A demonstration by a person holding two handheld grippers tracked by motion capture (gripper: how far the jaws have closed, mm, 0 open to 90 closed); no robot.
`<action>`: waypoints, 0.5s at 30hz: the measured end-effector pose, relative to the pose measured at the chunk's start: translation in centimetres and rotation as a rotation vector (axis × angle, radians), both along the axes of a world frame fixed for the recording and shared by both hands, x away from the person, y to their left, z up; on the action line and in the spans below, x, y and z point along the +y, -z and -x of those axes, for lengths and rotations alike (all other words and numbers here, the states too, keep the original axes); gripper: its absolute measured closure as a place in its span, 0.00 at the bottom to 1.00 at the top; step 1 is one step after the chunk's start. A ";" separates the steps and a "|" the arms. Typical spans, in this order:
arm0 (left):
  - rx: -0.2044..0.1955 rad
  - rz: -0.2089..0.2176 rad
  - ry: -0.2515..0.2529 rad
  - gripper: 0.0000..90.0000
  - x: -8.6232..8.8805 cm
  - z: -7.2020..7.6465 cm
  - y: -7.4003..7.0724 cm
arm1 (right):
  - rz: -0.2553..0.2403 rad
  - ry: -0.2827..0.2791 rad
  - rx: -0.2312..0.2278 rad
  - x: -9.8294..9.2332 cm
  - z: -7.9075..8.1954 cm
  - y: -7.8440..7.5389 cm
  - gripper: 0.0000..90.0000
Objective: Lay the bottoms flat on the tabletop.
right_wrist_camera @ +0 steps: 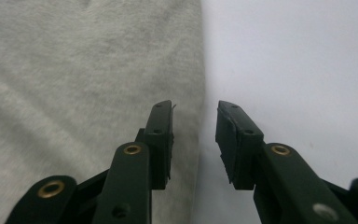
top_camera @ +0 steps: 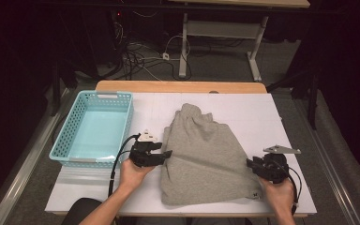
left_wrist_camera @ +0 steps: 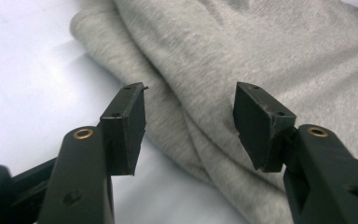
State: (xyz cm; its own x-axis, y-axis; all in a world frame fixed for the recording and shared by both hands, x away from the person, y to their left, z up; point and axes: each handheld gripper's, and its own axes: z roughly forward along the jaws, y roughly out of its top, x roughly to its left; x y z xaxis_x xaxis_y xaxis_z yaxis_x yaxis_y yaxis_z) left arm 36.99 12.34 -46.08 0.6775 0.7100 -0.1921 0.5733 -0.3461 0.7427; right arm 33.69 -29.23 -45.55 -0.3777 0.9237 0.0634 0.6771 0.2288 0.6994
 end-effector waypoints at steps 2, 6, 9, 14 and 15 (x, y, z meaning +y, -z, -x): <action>0.002 -0.003 -0.014 0.48 0.4 0.2 0.0 | -0.001 -0.011 0.010 0.3 -0.9 0.2 0.72; 0.026 0.010 -0.043 0.49 1.3 0.7 0.2 | -0.001 -0.046 0.047 0.9 -2.3 0.7 0.73; 0.038 0.004 -0.057 0.49 1.7 1.1 0.3 | 0.017 -0.074 0.061 1.3 -2.9 1.0 0.84; 0.042 -0.046 -0.068 0.49 1.8 1.7 0.7 | 0.039 -0.098 0.078 1.5 -3.6 0.6 0.94; 0.044 -0.056 -0.068 0.49 1.8 1.7 0.8 | 0.060 -0.094 0.067 1.5 -3.7 0.5 0.95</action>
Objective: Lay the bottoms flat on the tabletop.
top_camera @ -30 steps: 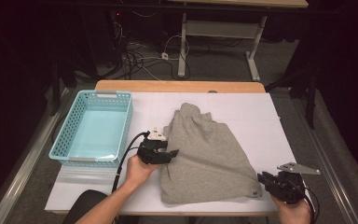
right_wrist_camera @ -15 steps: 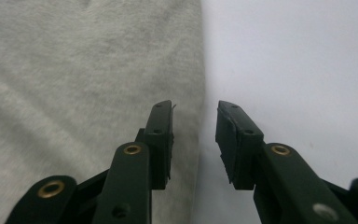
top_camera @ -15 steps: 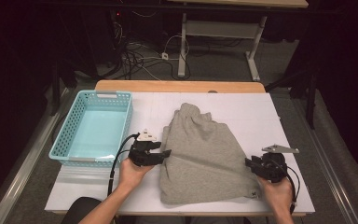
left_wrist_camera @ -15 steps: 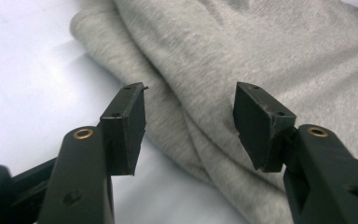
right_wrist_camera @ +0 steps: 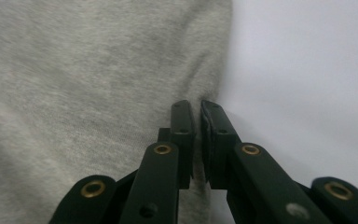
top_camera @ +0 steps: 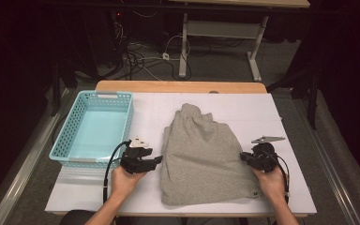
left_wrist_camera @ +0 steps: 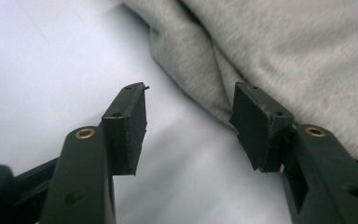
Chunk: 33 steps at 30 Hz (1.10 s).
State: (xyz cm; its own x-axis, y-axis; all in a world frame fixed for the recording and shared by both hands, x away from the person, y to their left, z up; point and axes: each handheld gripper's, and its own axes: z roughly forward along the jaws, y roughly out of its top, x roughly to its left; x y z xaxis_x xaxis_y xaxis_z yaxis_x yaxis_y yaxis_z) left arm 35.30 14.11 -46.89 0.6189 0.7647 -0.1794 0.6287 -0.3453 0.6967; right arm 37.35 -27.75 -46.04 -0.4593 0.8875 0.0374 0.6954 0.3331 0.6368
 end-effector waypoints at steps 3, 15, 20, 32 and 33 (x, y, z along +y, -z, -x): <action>0.013 -0.007 0.000 0.49 -0.1 -0.1 0.3 | 0.016 0.035 -0.038 -0.6 0.0 -0.7 0.95; 0.034 -0.008 0.033 0.49 -1.5 -1.2 0.9 | -0.021 0.169 -0.037 -3.8 0.8 -0.2 0.85; 0.036 -0.009 0.056 0.49 -2.4 -1.8 1.0 | -0.060 0.144 -0.101 -2.9 2.6 -0.9 0.78; 0.060 -0.006 0.177 0.88 -4.7 -2.8 0.9 | 0.038 -0.020 -0.057 2.1 4.3 0.6 0.72; 0.063 -0.010 0.180 0.91 -4.8 -2.8 0.9 | 0.042 -0.021 -0.064 2.3 4.3 0.7 0.72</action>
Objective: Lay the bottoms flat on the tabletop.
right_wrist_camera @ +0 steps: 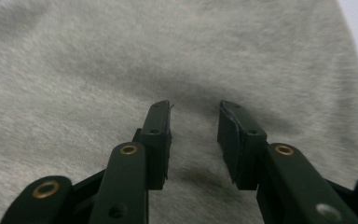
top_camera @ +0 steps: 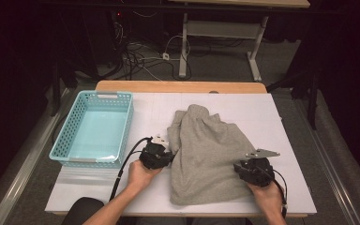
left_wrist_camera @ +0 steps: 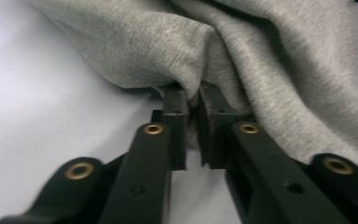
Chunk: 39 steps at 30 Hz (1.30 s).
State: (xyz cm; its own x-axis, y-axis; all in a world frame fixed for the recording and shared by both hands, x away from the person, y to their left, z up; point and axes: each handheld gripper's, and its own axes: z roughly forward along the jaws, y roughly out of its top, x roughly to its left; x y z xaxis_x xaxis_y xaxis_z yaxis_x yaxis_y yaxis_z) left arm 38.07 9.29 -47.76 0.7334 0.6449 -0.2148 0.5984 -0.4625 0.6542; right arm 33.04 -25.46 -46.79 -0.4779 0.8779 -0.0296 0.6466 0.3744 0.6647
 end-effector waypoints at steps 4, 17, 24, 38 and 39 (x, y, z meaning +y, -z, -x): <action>0.011 0.026 -0.011 0.93 0.6 0.2 -0.8 | -0.002 -0.005 0.000 0.0 0.0 0.0 0.72; -0.078 0.091 -0.196 0.93 7.1 3.1 -4.3 | 0.020 -0.058 0.009 1.2 -1.9 -0.1 0.74; -0.092 0.069 -0.236 0.79 7.9 4.0 -3.6 | 0.023 -0.095 0.017 2.1 -2.7 -0.2 0.74; -0.093 0.074 -0.251 0.56 7.7 9.4 -2.3 | 0.003 -0.122 0.038 2.1 -3.1 -0.2 0.73; -0.091 0.071 -0.239 0.56 7.4 9.6 -2.2 | 0.000 -0.121 0.040 2.1 -3.1 -0.2 0.73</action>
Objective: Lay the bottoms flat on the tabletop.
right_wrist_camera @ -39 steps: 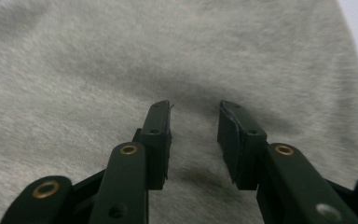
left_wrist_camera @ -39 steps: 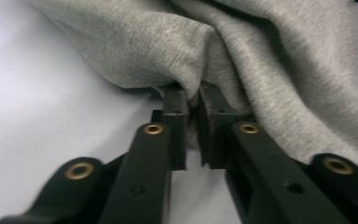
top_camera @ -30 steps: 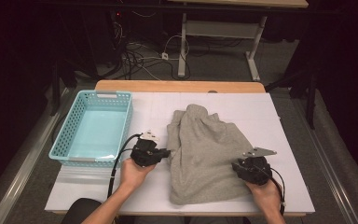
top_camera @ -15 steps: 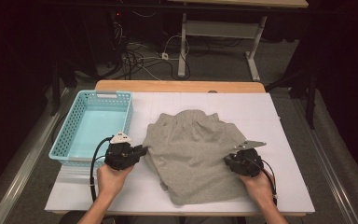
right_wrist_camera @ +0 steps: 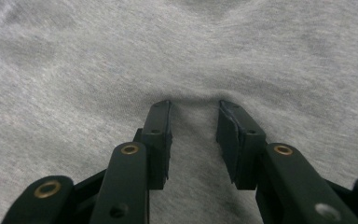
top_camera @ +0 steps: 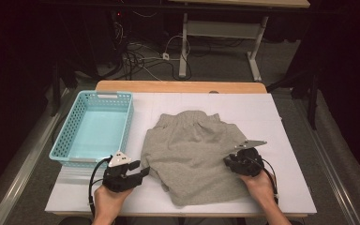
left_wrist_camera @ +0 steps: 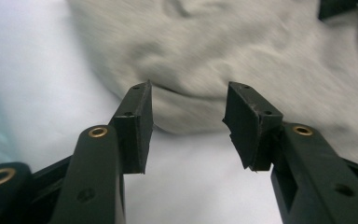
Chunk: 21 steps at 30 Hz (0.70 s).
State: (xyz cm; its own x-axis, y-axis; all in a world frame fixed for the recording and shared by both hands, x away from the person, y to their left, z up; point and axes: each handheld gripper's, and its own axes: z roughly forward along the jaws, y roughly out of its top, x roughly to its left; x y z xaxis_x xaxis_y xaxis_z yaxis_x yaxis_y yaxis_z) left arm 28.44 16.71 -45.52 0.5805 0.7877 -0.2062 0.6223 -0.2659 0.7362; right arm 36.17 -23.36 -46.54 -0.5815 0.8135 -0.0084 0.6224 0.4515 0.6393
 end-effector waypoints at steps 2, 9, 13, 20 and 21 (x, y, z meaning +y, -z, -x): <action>0.007 -0.016 0.048 0.57 -1.0 0.5 0.3 | -0.001 0.002 0.001 0.0 0.0 0.0 0.73; 0.034 -0.054 0.148 0.51 -4.3 -0.3 1.4 | -0.002 0.006 0.002 0.0 0.2 0.0 0.72; 0.038 -0.051 0.156 0.48 -4.8 -1.4 1.6 | -0.009 0.012 -0.002 -0.2 0.7 0.1 0.71; 0.032 -0.081 0.173 0.48 -5.8 -2.7 1.9 | -0.030 0.062 0.003 -1.5 2.0 0.0 0.71; 0.030 -0.085 0.176 0.48 -6.0 -2.9 2.0 | -0.033 0.069 0.004 -1.6 2.1 0.0 0.71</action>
State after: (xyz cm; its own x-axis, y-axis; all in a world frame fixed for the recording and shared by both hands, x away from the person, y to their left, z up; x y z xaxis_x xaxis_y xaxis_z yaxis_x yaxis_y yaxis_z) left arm 31.34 10.73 -47.49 0.7051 0.6903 -0.1624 0.5824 -0.4329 0.6881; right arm 34.03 -25.01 -46.55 -0.5239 0.8516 0.0207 0.6537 0.3863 0.6507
